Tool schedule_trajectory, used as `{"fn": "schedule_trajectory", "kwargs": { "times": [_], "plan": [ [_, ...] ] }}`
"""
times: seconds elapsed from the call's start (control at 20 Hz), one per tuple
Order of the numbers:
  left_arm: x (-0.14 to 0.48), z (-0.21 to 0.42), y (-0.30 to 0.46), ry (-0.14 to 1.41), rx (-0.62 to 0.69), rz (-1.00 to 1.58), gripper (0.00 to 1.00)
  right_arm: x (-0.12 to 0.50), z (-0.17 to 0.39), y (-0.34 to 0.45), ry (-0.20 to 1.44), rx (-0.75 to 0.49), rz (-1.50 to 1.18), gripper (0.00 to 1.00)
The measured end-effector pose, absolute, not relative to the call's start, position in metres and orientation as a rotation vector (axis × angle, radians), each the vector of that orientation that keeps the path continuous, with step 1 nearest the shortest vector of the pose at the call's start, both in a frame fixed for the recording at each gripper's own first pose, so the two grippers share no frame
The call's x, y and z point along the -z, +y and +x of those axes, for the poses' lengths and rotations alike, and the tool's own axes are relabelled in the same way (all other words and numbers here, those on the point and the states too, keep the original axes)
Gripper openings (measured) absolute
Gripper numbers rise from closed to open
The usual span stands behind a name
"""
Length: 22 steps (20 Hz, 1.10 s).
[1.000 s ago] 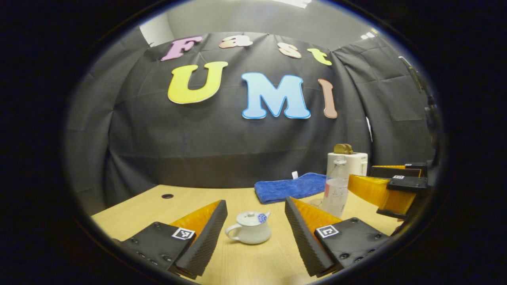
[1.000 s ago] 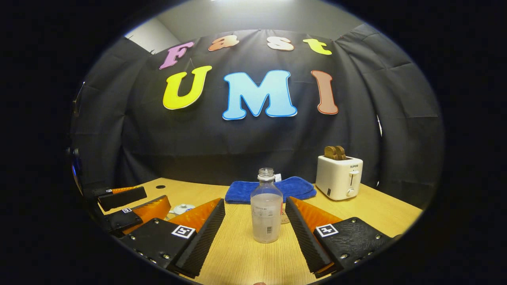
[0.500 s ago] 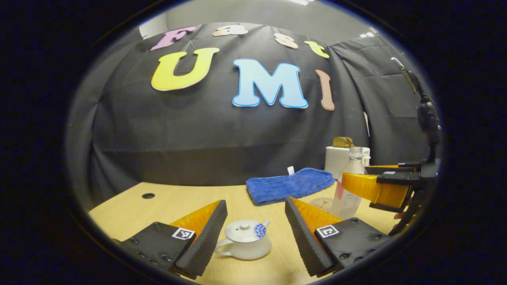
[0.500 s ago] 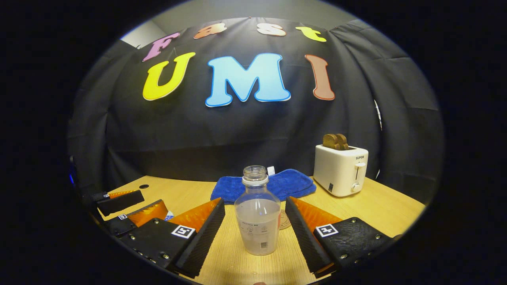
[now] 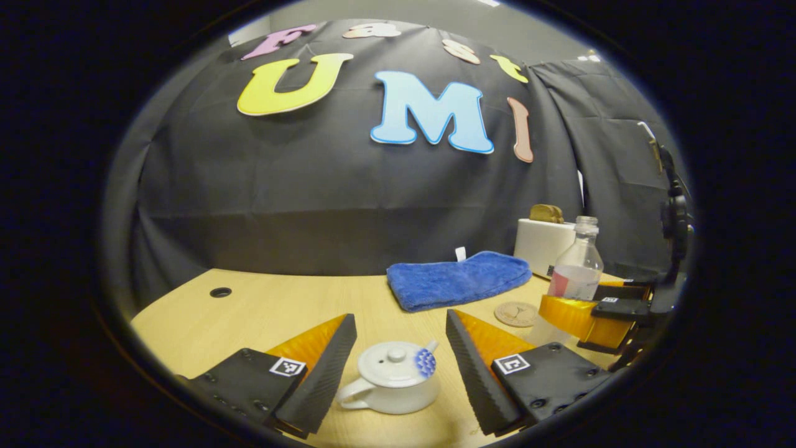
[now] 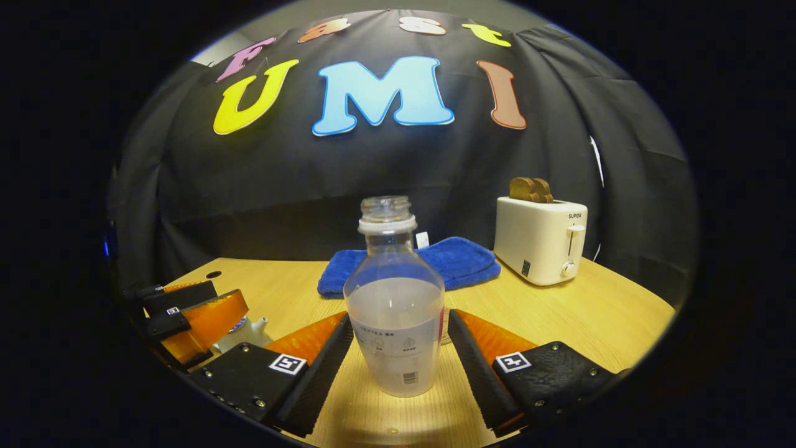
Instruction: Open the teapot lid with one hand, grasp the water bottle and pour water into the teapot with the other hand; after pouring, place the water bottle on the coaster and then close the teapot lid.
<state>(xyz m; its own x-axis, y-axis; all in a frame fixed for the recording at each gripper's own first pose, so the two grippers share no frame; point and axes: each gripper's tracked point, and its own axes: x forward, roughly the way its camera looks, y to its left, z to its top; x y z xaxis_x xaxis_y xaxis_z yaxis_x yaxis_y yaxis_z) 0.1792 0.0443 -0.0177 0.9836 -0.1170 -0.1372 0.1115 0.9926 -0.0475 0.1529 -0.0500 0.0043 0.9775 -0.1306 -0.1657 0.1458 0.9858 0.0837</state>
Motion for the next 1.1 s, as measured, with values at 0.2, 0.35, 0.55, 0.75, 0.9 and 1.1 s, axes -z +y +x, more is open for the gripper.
{"fn": "schedule_trajectory", "kwargs": {
  "times": [0.2, 0.35, 0.55, 0.75, 0.9, 1.1],
  "plan": [
    [0.034, 0.181, 0.044, 0.189, 0.109, -0.02, 0.87, -0.006, 0.153, -0.053, 0.156, 0.151, 0.077, 0.95],
    [0.031, 0.181, 0.046, 0.183, 0.1, -0.002, 0.71, -0.003, 0.153, -0.052, 0.162, 0.155, 0.063, 0.95],
    [0.029, 0.18, 0.049, 0.177, 0.084, 0.002, 0.66, 0.005, 0.155, -0.051, 0.185, 0.152, 0.073, 0.95],
    [0.03, 0.181, 0.049, 0.168, 0.073, 0.031, 0.42, 0.005, 0.154, -0.052, 0.189, 0.153, 0.083, 0.95],
    [0.029, 0.181, 0.049, 0.165, 0.067, 0.032, 0.4, 0.007, 0.154, -0.052, 0.195, 0.155, 0.081, 0.95],
    [0.028, 0.184, 0.047, 0.157, 0.049, 0.062, 0.23, 0.008, 0.154, -0.052, 0.197, 0.153, 0.082, 0.95]
  ]
}}
